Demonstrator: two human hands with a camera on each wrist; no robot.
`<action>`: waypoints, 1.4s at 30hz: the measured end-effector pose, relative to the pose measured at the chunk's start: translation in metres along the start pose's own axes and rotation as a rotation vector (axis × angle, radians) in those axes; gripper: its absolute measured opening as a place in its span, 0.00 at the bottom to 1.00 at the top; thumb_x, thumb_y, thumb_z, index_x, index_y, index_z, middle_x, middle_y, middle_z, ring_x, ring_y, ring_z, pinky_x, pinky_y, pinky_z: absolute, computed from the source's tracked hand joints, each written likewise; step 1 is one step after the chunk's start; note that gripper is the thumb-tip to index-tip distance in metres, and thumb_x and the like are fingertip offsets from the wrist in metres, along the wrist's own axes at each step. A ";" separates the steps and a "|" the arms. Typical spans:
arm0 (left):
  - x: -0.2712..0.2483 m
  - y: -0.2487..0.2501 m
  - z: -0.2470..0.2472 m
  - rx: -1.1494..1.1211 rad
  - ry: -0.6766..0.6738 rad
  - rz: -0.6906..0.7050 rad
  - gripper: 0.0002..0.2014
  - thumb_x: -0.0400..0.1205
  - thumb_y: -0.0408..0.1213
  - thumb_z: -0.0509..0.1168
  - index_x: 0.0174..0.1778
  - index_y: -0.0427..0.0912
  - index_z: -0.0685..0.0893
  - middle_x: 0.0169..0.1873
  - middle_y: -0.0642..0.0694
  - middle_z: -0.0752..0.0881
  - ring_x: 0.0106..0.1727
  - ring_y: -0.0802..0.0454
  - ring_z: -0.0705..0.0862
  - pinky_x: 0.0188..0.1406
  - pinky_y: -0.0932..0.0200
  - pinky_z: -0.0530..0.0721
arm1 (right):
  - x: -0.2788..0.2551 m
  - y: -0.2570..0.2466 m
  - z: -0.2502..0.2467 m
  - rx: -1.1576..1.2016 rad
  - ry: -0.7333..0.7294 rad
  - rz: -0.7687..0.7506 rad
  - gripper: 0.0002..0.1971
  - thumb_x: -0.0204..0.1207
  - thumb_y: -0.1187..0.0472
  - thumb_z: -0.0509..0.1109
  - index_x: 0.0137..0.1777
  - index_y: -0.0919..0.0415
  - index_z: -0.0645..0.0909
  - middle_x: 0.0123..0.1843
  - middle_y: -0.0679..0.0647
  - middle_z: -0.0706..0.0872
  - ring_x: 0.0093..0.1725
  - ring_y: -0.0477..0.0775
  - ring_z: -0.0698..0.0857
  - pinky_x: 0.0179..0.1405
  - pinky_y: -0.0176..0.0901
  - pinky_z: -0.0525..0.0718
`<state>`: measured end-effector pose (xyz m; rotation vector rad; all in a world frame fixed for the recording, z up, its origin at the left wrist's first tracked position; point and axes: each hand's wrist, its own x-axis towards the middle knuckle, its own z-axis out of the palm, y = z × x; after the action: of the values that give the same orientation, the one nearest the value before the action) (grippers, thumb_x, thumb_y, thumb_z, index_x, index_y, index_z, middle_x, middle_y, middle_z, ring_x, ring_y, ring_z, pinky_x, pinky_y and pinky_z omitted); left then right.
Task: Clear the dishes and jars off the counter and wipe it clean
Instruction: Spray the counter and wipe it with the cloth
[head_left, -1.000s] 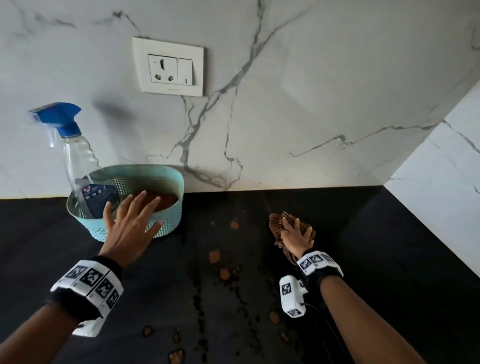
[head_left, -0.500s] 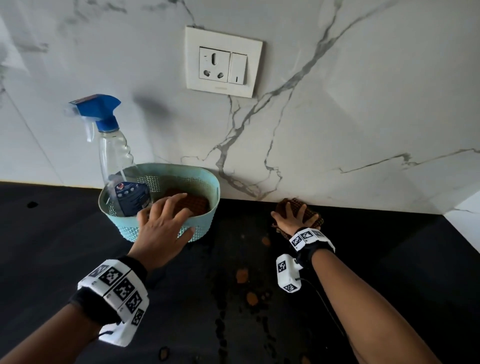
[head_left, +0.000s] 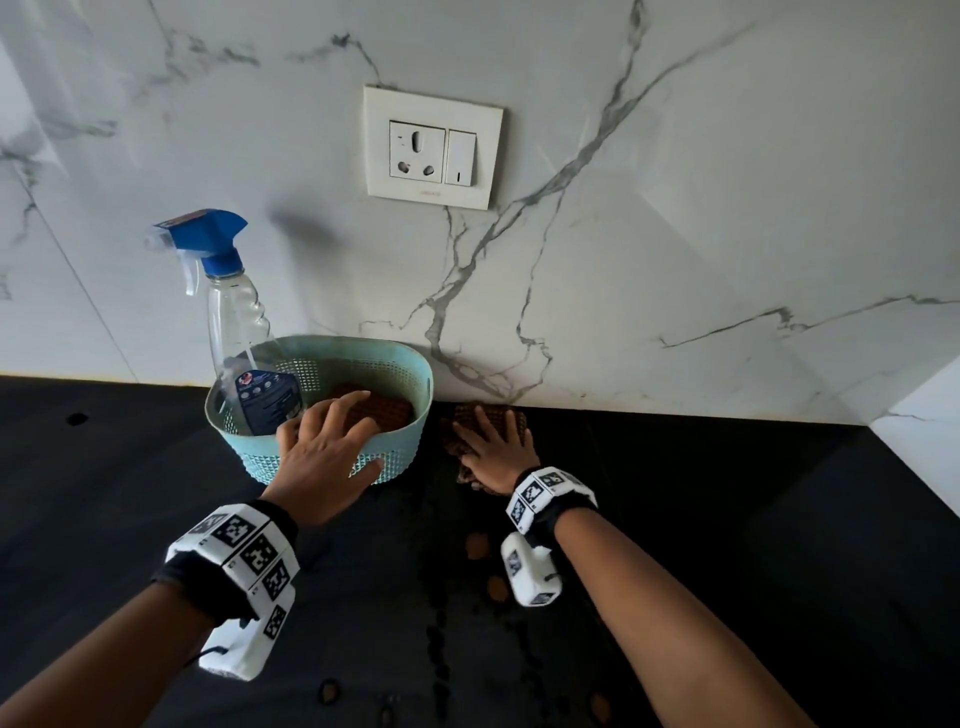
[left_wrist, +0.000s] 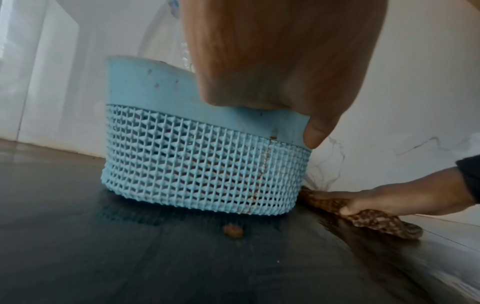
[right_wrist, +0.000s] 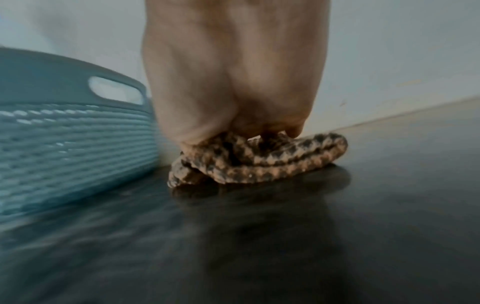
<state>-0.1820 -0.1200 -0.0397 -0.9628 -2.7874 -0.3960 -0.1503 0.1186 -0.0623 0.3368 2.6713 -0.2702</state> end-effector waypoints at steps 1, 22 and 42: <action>0.000 0.000 -0.001 0.000 -0.009 -0.006 0.26 0.70 0.62 0.48 0.52 0.52 0.80 0.75 0.46 0.69 0.71 0.36 0.67 0.58 0.33 0.68 | -0.002 0.013 -0.003 -0.040 0.011 -0.014 0.29 0.84 0.47 0.52 0.81 0.34 0.44 0.84 0.45 0.34 0.82 0.69 0.35 0.79 0.68 0.41; 0.004 0.010 -0.018 -0.018 -0.137 -0.074 0.20 0.79 0.53 0.63 0.65 0.54 0.76 0.81 0.51 0.54 0.78 0.40 0.53 0.70 0.42 0.56 | -0.048 -0.018 0.030 0.144 0.003 0.056 0.26 0.85 0.48 0.48 0.81 0.34 0.48 0.84 0.45 0.34 0.81 0.67 0.31 0.77 0.70 0.35; 0.000 0.013 -0.026 -0.011 -0.186 -0.071 0.23 0.78 0.53 0.65 0.69 0.55 0.73 0.81 0.50 0.54 0.78 0.40 0.54 0.72 0.41 0.55 | -0.109 0.070 0.040 0.370 0.200 0.447 0.27 0.84 0.53 0.55 0.81 0.36 0.51 0.85 0.47 0.38 0.82 0.69 0.35 0.79 0.68 0.41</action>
<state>-0.1718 -0.1178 -0.0129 -0.9514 -2.9965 -0.3481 -0.0197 0.1548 -0.0588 1.1074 2.6319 -0.6140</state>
